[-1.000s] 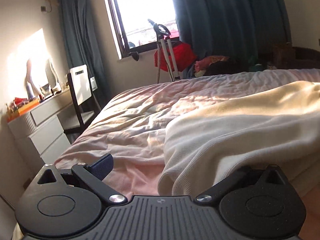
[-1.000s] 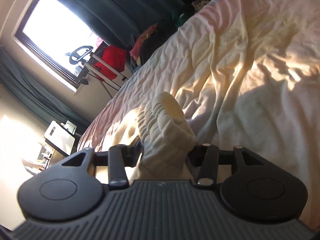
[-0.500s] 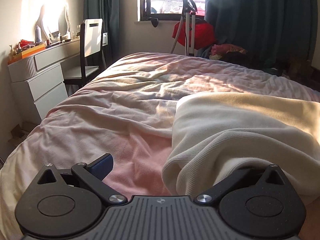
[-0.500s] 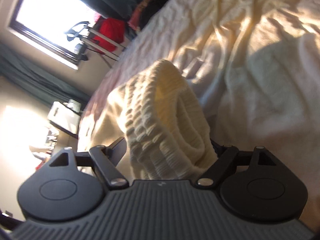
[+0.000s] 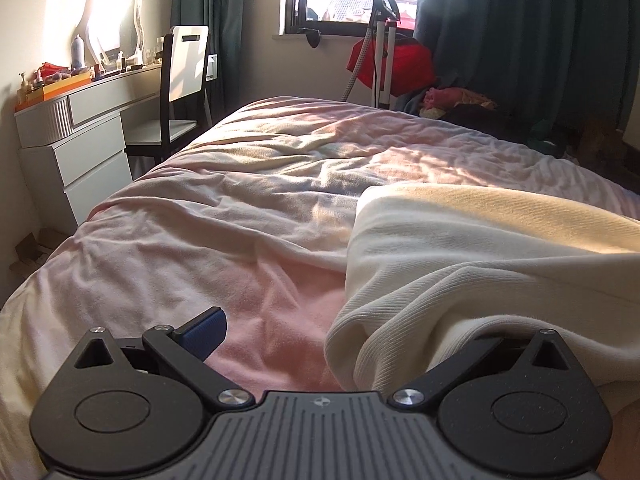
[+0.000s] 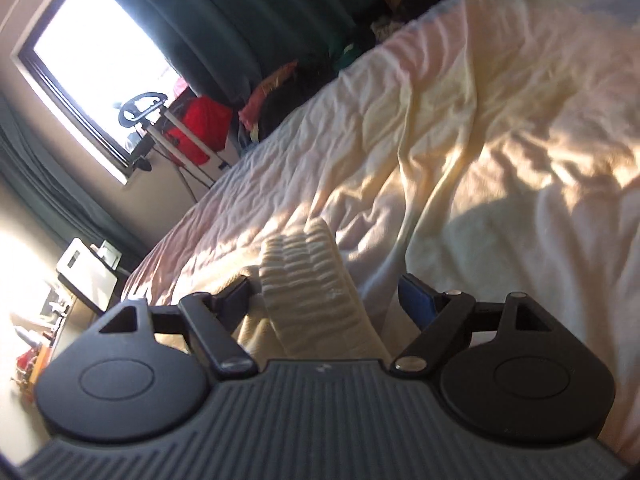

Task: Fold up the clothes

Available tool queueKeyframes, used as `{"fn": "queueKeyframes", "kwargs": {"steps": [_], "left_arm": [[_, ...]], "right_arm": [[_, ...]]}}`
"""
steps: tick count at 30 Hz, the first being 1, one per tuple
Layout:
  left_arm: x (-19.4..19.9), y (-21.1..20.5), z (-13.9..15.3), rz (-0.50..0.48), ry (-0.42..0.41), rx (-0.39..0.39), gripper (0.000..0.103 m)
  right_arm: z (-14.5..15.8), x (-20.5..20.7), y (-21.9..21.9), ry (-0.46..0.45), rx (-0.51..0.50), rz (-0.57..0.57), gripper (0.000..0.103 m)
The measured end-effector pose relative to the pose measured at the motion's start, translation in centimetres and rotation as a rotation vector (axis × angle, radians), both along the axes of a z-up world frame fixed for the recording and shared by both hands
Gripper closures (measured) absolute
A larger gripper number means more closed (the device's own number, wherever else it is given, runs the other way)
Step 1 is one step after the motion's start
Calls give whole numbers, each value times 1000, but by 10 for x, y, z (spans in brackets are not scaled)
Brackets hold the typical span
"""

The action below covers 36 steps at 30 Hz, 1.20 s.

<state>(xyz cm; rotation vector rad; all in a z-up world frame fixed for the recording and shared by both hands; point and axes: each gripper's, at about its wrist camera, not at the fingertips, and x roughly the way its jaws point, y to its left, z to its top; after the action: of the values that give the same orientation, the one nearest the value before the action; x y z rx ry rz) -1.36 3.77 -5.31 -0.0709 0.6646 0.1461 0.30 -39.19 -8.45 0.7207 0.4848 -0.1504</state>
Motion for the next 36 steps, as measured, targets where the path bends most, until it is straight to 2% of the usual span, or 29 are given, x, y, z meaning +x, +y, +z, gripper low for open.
{"fn": "queueKeyframes", "kwargs": {"steps": [3,7,8,11,14,18,21,23,28,30,33,36], "left_arm": [[1,1,-1,6,5,-6,0],[0,-2,0,10,3,1,0],[0,-3,0,10,2,4,0],[0,-3,0,15,5,-2,0],[0,-3,0,22,5,-3,0],[0,-4,0,21,3,2,0],[0,-3,0,21,2,0,0],[0,-2,0,25,2,-6,0],[1,2,0,38,3,-35,0],[1,1,0,37,4,-31,0],[1,1,0,39,7,-27,0],[1,0,-1,41,9,-22,0]], "right_arm": [[17,-17,-2,-52,-102,-130,20],[17,-29,-20,-87,112,-33,21],[13,-31,-20,-46,158,15,23],[-4,-39,-7,80,189,89,20],[-16,-31,5,128,270,202,21],[-28,-5,24,219,207,229,20],[-36,13,24,222,210,204,21],[-27,21,25,184,151,187,25],[-9,36,14,23,185,200,26],[-8,48,14,41,154,210,27],[-22,57,17,132,145,233,27],[-38,56,19,202,184,255,26]]}}
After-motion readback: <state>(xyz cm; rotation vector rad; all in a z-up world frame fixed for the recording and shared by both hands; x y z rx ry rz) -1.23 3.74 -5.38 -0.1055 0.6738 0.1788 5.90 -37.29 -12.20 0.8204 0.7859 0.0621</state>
